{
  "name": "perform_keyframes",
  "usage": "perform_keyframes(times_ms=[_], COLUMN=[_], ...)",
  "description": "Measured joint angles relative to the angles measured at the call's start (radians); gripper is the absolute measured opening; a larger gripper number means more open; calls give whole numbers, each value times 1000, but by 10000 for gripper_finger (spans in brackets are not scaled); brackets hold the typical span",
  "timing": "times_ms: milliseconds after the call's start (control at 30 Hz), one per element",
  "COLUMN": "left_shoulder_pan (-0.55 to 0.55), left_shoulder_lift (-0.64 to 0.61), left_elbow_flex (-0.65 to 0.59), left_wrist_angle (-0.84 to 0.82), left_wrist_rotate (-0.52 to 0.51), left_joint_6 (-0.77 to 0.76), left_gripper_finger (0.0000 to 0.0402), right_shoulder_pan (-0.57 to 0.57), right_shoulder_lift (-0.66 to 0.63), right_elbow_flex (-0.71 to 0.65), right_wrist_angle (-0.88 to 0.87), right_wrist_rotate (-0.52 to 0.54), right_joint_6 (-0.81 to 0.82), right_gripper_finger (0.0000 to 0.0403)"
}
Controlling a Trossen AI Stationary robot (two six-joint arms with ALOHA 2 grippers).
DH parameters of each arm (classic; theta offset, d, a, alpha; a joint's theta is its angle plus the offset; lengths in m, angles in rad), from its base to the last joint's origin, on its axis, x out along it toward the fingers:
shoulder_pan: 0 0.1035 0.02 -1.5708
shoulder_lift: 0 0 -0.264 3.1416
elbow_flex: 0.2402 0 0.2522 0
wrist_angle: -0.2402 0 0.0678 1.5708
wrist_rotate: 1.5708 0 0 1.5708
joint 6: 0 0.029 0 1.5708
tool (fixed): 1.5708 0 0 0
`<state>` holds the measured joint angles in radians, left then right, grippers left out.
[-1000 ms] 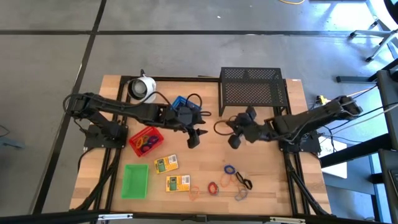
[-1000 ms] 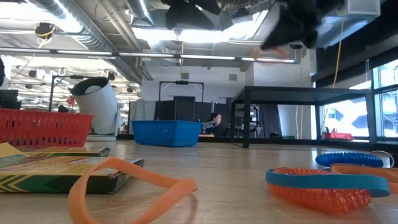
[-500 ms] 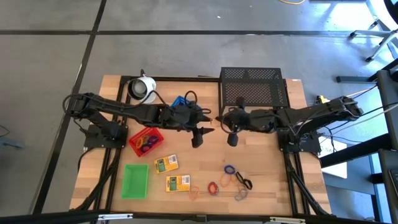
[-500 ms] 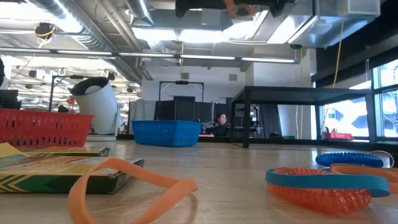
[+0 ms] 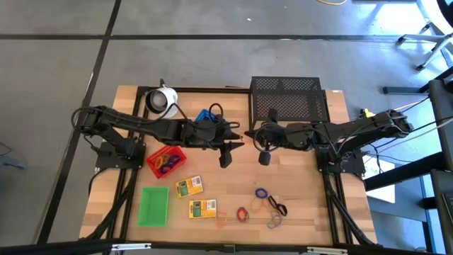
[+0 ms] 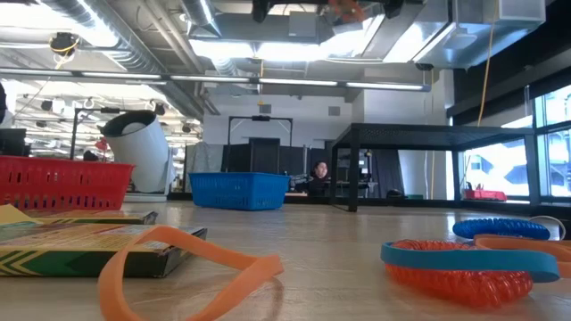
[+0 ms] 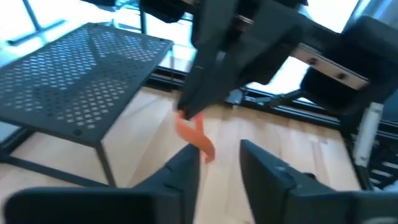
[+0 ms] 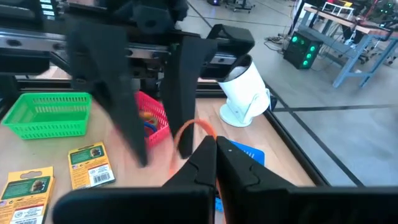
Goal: Pick & Place Office Desk Supplies
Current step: Put the orange rubber band into the blue bin
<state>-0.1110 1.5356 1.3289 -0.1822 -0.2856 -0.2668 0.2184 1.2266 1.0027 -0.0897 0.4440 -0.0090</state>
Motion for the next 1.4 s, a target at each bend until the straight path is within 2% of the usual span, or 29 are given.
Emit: perform_keyframes(times_ms=[167,433,500,700,933,1100,1267,1400], left_shoulder_pan=[2,16,16,16,58,129,211,274], left_shoulder_lift=[0,0,0,0,5,48,141,217], left_elbow_flex=[0,0,0,0,0,0,0,0], left_wrist_angle=[0,-1,-7,-154,-460,-594,-602,-605], left_wrist_rotate=[-64,-89,-89,-119,-186,-221,-213,-153], left_joint_6=[-39,-95,-108,-214,-364,-404,-404,-403], left_gripper_finger=[13,3,3,3,3,3,2,3], right_shoulder_pan=[0,-4,-14,-59,-85,-93,-93,-93], right_shoulder_lift=[0,0,0,-3,-3,-4,-4,2], right_elbow_flex=[0,0,0,1,1,1,1,1], right_wrist_angle=[0,0,0,-2,-34,-138,-379,-586], right_wrist_rotate=[0,-4,-37,-185,-202,-202,-200,-176], right_joint_6=[0,33,67,129,120,135,267,407], right_gripper_finger=[5,6,13,81,174,206,207,199])
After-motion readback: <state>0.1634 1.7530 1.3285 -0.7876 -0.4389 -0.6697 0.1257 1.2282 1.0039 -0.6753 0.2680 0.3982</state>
